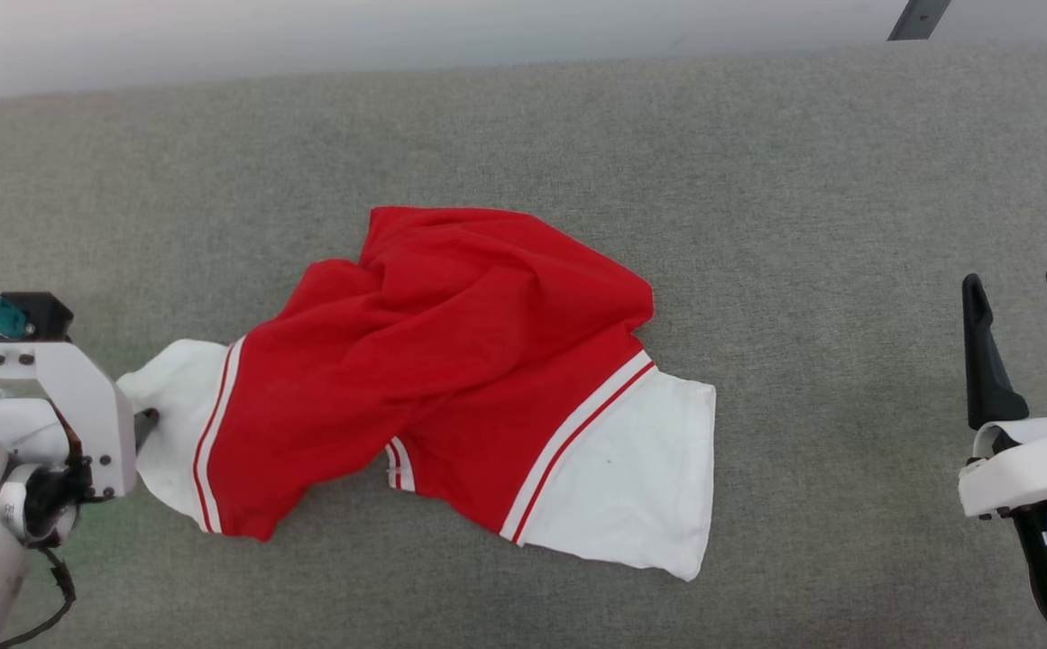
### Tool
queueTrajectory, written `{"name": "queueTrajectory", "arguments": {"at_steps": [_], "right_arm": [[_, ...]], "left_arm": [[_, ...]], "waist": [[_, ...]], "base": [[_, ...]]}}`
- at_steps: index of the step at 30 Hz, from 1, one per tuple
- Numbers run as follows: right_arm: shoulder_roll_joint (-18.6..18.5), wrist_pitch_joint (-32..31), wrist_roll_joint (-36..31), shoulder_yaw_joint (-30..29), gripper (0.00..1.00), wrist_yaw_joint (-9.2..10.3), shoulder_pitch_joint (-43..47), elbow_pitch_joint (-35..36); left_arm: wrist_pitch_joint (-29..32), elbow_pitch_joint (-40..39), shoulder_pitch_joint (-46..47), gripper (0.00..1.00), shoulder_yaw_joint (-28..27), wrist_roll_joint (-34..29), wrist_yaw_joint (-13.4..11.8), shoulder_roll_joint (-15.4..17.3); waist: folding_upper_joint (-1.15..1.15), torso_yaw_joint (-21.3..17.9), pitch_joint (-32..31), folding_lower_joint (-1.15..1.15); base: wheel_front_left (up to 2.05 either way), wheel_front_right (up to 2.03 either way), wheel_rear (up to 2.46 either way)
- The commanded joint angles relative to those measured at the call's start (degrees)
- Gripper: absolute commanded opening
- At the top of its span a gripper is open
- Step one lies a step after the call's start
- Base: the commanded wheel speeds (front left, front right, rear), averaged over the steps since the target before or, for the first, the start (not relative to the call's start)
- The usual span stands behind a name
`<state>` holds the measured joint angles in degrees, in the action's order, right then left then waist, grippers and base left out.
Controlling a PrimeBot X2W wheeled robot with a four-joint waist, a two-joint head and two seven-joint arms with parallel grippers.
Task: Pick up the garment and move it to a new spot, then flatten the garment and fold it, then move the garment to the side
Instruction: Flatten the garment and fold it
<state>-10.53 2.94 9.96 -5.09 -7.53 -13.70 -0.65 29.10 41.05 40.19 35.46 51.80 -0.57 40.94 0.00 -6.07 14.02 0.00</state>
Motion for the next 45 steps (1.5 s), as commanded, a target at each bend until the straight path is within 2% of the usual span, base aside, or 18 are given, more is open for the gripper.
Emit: {"name": "queueTrajectory", "arguments": {"at_steps": [1, 8, 21, 29, 36, 37, 38, 40, 45], "right_arm": [[-0.16, -0.10, 0.17, 0.28, 1.00, 0.09, 0.07, 0.21], [-0.31, -4.24, 3.82, 3.28, 1.00, 0.09, 0.63, 0.15], [-3.67, -26.24, 17.19, 18.05, 1.00, 0.09, 1.83, 1.84], [-3.17, -35.39, 16.86, 19.88, 1.00, 0.09, 1.08, 1.14], [-1.19, -39.13, 14.59, 21.46, 1.00, 0.09, -0.99, -3.95], [-1.14, -39.50, 14.40, 22.15, 0.44, 0.09, -1.37, -4.97], [-0.57, -39.49, 15.14, 22.41, 0.00, 0.09, -1.52, -5.89], [-1.09, -38.82, 14.46, 23.21, 0.00, 0.07, -2.44, -7.28], [-1.75, -36.84, 15.87, 19.82, 0.00, 0.10, -5.71, -7.88]], "left_arm": [[0.47, 0.63, -0.38, 0.00, 0.39, 0.28, 0.15, -0.58], [0.92, 2.26, -0.05, 0.00, -1.02, 2.60, 0.27, -1.39], [1.06, 1.80, 1.92, 0.00, 0.33, 1.61, 0.97, -2.57], [0.45, 1.58, 2.92, 0.00, 0.78, 1.45, 1.45, -3.45], [-0.49, 2.24, 3.83, 0.00, 0.80, 1.51, 1.76, -4.15], [-0.57, 2.42, 3.92, 0.00, 0.81, 1.54, 1.78, -4.26], [-0.75, 2.63, 4.01, 0.00, 0.70, 1.67, 1.87, -4.35], [-1.10, 3.11, 4.18, 0.00, 0.71, 1.73, 2.19, -4.46], [-1.53, 3.59, 5.33, 0.00, 0.22, 1.89, 2.80, -3.57]], "waist": [[0.00, 0.02, 0.07, 0.00], [0.00, 0.34, 0.68, 0.00], [0.00, 2.30, 2.23, 0.00], [0.00, 3.67, 3.04, 0.00], [0.00, 4.52, 3.80, 0.00], [0.00, 4.63, 3.86, 0.00], [0.00, 4.71, 3.88, 0.00], [0.00, 4.91, 3.86, 0.00], [0.00, 5.13, 3.29, 0.00]], "base": [[0.00, 0.00, 0.00], [0.00, 0.00, 0.00], [0.00, 0.00, 0.00], [0.00, 0.00, 0.00], [0.00, 0.00, 0.00], [0.00, 0.00, 0.00], [0.00, 0.00, 0.00], [0.00, 0.00, 0.00], [0.00, 0.00, 0.00]]}}
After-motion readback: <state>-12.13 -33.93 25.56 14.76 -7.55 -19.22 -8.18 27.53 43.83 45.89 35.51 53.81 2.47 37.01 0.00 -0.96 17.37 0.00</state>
